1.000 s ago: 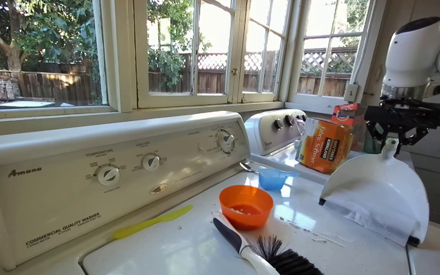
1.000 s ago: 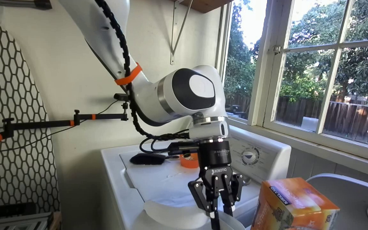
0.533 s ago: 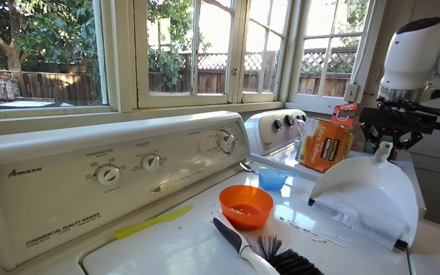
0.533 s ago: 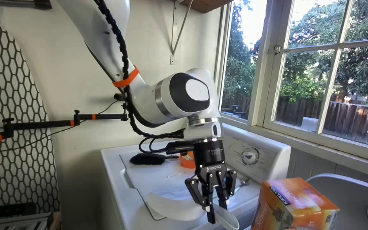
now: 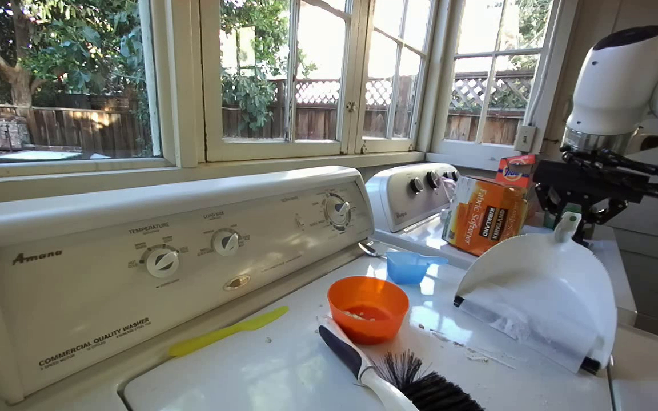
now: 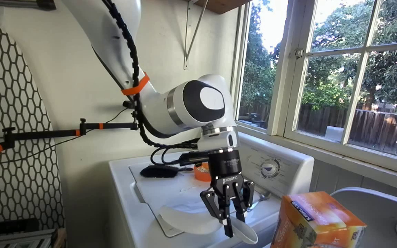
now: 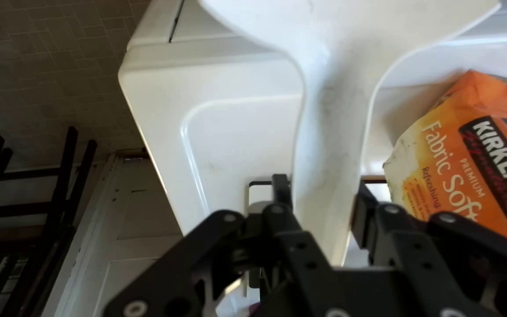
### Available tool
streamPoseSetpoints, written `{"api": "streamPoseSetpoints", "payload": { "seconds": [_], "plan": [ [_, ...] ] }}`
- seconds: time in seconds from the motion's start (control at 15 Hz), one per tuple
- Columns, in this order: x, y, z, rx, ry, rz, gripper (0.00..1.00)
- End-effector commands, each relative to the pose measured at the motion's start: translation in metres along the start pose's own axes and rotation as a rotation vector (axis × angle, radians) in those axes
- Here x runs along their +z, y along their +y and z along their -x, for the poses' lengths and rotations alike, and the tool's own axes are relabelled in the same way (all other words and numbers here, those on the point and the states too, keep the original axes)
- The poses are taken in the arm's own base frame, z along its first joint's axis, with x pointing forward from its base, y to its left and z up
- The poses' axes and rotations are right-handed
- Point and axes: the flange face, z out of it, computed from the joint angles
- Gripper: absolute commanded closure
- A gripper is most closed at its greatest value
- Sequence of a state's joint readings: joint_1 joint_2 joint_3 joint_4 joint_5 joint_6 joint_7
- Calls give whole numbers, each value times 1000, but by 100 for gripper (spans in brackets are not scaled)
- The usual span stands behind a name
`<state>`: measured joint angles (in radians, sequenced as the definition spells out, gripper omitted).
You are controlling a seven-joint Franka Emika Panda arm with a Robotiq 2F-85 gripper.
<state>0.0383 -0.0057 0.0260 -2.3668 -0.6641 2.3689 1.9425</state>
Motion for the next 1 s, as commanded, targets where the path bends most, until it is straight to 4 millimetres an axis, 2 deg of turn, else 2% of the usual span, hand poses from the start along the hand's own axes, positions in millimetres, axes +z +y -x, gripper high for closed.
{"api": "streamPoseSetpoints", "payload": {
  "seconds": [0.0, 0.2, 0.4, 0.6, 0.93],
  "plan": [
    [-3, 7, -16, 35, 34, -39, 90],
    [-8, 8, -30, 47, 44, -52, 90],
    [-8, 9, -35, 44, 29, -51, 90],
    [-7, 11, -34, 32, 32, -55, 90],
    [-1, 19, -22, 11, 40, -78, 90]
  ]
}}
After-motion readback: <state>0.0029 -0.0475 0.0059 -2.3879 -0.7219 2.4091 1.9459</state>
